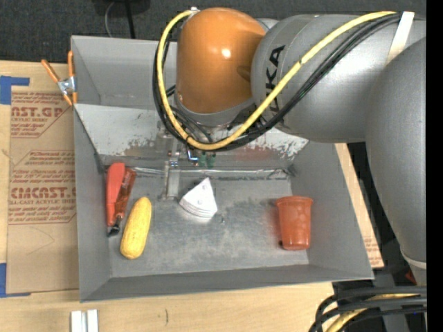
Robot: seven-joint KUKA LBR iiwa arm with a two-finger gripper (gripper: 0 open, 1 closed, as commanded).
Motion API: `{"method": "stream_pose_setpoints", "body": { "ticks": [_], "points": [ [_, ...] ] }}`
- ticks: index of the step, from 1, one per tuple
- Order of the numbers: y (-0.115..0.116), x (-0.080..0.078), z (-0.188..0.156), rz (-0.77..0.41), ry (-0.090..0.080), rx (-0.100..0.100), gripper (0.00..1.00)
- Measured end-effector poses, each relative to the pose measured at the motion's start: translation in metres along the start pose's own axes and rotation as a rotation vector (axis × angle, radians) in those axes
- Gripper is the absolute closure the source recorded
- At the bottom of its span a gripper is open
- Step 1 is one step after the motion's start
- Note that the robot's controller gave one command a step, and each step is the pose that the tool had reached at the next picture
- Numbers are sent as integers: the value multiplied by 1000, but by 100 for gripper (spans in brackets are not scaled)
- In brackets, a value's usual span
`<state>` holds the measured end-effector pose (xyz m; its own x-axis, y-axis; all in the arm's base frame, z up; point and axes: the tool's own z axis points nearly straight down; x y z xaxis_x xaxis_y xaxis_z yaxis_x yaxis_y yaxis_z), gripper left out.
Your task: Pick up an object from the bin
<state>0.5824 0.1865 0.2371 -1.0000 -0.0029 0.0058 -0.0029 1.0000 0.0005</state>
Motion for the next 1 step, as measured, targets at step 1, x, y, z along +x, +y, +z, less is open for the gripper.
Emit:
{"method": "stream_pose_setpoints", "body": {
  "ticks": [1],
  "points": [
    [-1,-2,-5,2,-8,-1,0]
  ]
}}
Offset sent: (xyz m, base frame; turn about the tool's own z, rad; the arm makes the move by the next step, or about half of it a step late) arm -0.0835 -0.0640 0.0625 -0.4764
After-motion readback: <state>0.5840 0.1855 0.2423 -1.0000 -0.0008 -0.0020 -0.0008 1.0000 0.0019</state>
